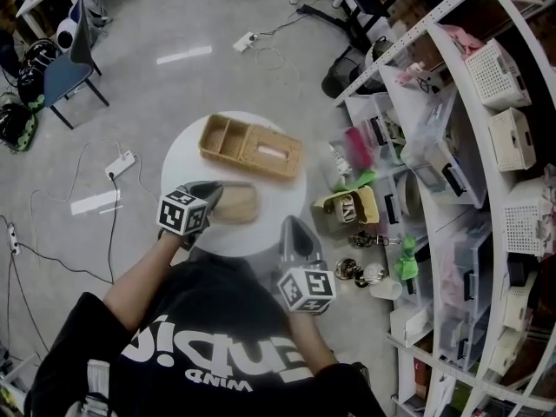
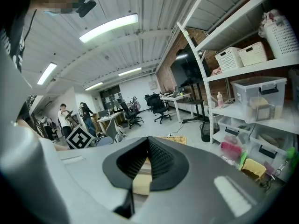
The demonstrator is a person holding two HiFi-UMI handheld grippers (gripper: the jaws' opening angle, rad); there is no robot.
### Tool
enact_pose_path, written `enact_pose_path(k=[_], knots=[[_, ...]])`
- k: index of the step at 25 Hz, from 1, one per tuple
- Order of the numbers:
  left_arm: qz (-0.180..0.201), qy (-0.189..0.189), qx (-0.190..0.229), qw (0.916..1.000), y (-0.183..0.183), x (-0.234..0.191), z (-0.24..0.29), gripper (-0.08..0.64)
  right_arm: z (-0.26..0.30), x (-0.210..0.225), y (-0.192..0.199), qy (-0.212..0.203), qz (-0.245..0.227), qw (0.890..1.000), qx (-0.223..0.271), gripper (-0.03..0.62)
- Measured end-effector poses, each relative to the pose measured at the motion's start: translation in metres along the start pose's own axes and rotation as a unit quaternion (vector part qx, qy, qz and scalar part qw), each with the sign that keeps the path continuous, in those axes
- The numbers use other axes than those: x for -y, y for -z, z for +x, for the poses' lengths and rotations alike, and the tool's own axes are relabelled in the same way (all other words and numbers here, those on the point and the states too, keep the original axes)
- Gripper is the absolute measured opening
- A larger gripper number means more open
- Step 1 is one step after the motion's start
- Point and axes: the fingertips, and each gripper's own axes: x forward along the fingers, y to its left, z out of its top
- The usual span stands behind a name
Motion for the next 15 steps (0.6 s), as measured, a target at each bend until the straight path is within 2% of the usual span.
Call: enact_pose_path(k=[9,15], knots=[[0.008,-0.014,0.036,0.9992,-0.008,0.041,-0.018,0.046,-0.019,0.012,0.006,-0.028,0.003,1.000,-0.001,-0.002],[0.036,-0.054,0.103,0.9925,-0.032,0.065,-0.050,0.046,-0.028,0.012,0.018,-0.060,-0.005,0.998,-0.015,-0.002]])
